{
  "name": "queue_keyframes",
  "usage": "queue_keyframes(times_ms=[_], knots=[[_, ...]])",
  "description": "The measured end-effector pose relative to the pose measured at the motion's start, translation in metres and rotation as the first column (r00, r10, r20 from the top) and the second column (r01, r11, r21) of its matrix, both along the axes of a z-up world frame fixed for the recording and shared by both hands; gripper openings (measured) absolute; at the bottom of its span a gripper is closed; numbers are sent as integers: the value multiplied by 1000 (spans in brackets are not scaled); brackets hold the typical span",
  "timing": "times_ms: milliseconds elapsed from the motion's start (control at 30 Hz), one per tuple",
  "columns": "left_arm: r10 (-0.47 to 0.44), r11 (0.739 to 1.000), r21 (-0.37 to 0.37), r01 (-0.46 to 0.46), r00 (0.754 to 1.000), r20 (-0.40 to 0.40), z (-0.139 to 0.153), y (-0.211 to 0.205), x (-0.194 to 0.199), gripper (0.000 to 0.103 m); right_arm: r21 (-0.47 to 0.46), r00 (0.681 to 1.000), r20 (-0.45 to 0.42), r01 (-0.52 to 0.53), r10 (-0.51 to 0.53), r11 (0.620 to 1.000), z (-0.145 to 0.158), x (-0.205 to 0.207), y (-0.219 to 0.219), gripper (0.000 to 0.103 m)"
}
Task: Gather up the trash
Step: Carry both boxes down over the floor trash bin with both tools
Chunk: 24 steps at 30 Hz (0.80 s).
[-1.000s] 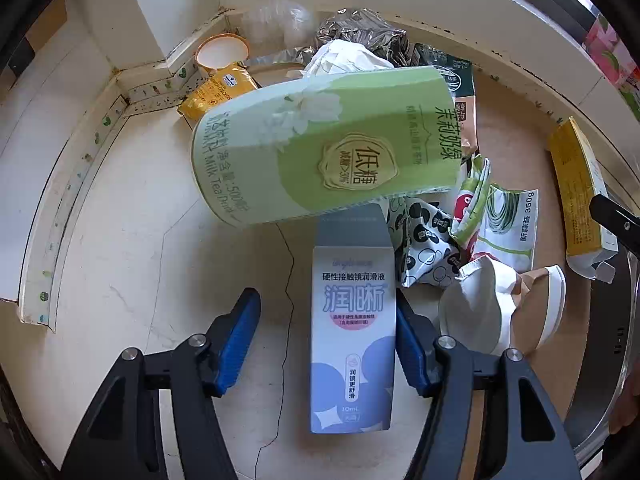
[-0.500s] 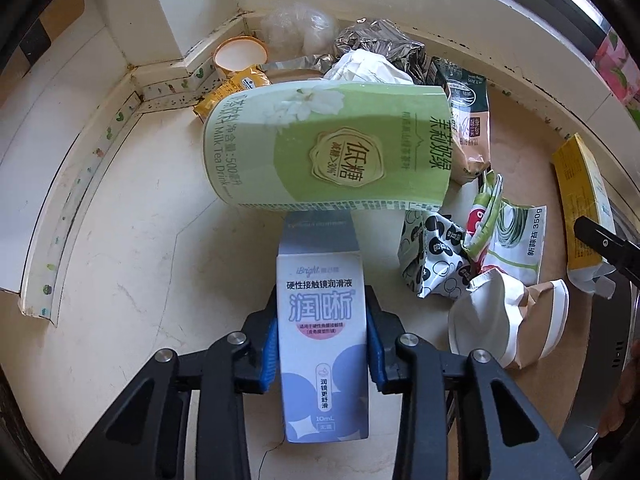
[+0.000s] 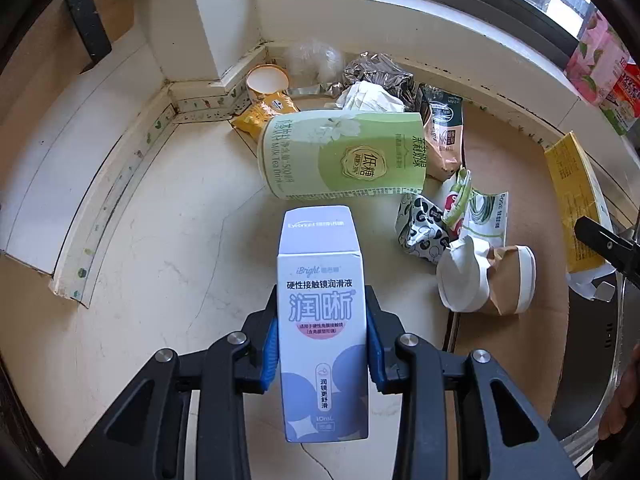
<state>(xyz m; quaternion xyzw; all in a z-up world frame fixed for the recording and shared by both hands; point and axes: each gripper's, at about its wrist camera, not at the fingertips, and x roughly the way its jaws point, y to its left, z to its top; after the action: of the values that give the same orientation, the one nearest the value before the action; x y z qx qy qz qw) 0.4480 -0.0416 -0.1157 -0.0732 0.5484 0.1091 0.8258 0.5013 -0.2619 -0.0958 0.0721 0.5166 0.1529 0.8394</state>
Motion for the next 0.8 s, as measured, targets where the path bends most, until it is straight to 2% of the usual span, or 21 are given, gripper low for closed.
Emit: queue_keyframes(times_ms=[367, 567, 800], knots=[[-33, 999, 7, 32, 997, 73, 38, 11, -82, 34, 48, 997, 0, -73, 73, 996, 28, -97, 23, 53], [-82, 997, -1, 82, 991, 104, 50, 21, -150, 34, 70, 998, 16, -70, 69, 995, 45, -171, 42, 53], [-121, 992, -12, 123, 986, 112, 51, 32, -228, 34, 62, 997, 33, -71, 69, 996, 54, -258, 63, 53]])
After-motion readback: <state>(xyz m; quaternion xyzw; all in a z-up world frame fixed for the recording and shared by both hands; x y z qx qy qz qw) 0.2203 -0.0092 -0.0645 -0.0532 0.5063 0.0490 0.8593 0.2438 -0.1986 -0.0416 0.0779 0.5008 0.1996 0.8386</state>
